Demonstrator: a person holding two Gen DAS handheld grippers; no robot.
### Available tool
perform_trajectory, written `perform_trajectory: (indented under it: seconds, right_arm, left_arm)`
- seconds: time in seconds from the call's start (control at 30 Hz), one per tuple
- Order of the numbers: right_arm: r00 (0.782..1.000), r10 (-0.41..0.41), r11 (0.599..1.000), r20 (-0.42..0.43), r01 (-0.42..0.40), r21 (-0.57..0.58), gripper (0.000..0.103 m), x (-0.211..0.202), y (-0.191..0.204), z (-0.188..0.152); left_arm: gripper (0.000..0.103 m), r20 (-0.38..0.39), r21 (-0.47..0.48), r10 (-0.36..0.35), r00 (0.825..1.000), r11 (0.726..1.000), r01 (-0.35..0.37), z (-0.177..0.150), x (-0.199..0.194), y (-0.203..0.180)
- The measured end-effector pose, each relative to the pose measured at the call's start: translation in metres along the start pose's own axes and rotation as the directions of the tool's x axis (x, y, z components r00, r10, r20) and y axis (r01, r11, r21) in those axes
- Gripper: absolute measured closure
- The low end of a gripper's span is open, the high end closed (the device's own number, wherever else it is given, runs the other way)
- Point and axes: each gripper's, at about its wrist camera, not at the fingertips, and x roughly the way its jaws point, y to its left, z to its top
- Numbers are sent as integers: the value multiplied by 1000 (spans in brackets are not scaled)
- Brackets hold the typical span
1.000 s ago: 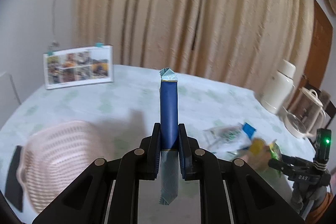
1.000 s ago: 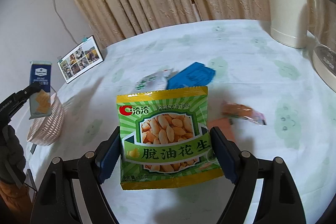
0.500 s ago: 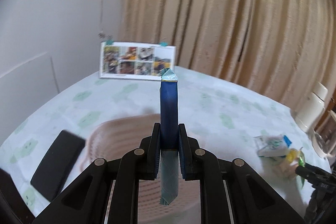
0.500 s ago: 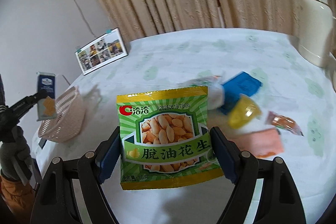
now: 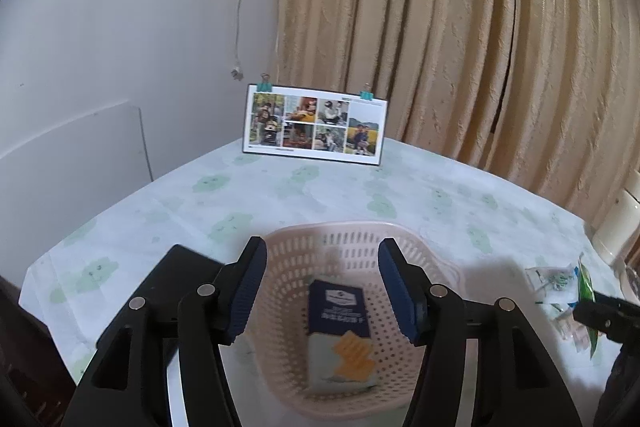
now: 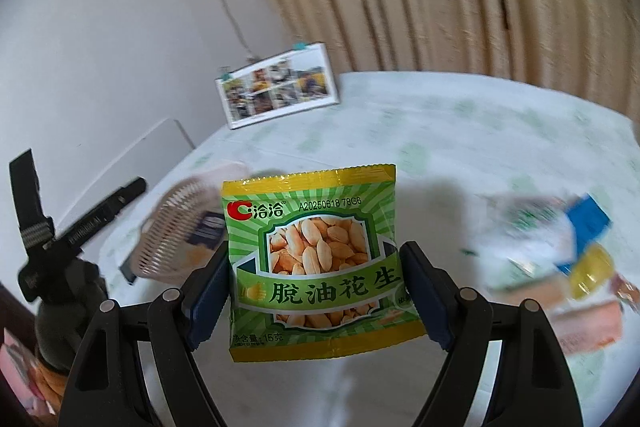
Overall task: Organize snacks
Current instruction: 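Drop the box into the pink basket with the left tool while the right tool drops the peanut bag in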
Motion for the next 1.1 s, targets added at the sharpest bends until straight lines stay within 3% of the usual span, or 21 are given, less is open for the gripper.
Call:
perform_trajectory:
  seconds: [0.27, 0.53, 0.6, 0.7, 1.1]
  right_arm:
    - [995, 94, 991, -31, -96, -93, 24, 43, 75, 25]
    - [984, 148, 979, -94, -160, -127, 22, 84, 116, 28]
    - [983, 153, 978, -98, -165, -128, 20, 87, 118, 27]
    - [983, 159, 979, -89, -168, -112, 14, 90, 116, 27]
    - [992, 110, 992, -62, -113, -49, 14, 76, 82, 22]
  left_arm:
    - [39, 35, -6, 38, 999, 999, -38, -1, -14, 23]
    - [38, 47, -53, 46, 998, 998, -44, 1, -20, 44]
    - [36, 46, -60, 46, 998, 997, -44, 1, -20, 45]
    - [25, 49, -62, 41, 998, 997, -38, 0, -21, 45]
    - [25, 31, -13, 1, 1000, 1000, 0, -5, -17, 20]
